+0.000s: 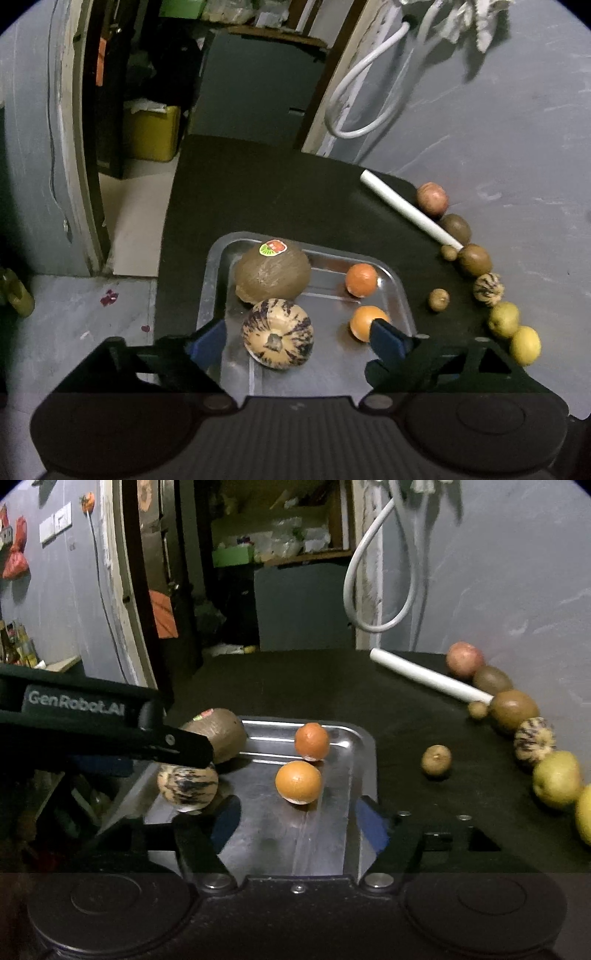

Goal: Organize fruits
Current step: 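Carry the striped melon and orange to the tray and release both, then move both tools back toward the row of fruits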

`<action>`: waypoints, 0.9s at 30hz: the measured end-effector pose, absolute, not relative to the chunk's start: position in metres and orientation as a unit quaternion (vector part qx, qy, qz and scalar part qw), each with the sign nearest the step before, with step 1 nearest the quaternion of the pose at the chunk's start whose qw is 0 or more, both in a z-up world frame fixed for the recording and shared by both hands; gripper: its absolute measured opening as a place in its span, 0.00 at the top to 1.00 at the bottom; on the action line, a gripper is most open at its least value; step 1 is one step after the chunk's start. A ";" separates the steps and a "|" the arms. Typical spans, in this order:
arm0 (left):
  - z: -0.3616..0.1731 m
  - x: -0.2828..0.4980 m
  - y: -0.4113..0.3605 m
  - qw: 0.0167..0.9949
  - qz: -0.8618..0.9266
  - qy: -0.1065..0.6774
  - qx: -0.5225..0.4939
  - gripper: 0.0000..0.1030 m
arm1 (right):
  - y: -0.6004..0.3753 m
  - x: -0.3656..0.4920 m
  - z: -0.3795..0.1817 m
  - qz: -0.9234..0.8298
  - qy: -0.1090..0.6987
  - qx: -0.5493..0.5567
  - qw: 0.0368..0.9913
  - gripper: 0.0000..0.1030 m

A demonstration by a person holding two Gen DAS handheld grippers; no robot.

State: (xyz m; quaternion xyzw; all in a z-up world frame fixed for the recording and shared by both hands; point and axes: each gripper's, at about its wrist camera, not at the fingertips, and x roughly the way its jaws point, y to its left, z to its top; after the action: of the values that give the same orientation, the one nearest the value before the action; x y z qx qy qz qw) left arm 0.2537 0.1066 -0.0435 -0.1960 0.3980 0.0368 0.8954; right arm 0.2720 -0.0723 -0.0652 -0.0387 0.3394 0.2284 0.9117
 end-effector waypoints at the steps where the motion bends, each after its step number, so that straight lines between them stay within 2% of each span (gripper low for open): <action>1: -0.039 0.248 0.107 0.897 0.036 0.395 -0.195 0.06 | -0.075 0.266 -0.061 0.226 0.336 -0.037 0.914 0.24; 5: -0.026 0.228 0.106 0.904 0.035 0.385 -0.183 0.01 | -0.085 0.243 -0.044 0.212 0.322 -0.031 0.922 0.14; 12: -0.009 0.191 0.102 0.914 0.033 0.381 -0.131 0.01 | -0.101 0.200 -0.020 0.200 0.309 -0.023 0.930 0.01; 27: -0.009 0.119 0.089 0.916 -0.036 0.396 -0.051 0.01 | -0.144 0.129 -0.007 0.208 0.375 -0.050 0.902 0.01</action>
State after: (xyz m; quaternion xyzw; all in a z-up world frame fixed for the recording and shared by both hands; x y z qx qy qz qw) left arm 0.1191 0.0885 -0.0090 -0.0512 0.3958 -0.0362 0.9162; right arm 0.1293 -0.1443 -0.0073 -0.0497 0.3752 0.2081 0.9019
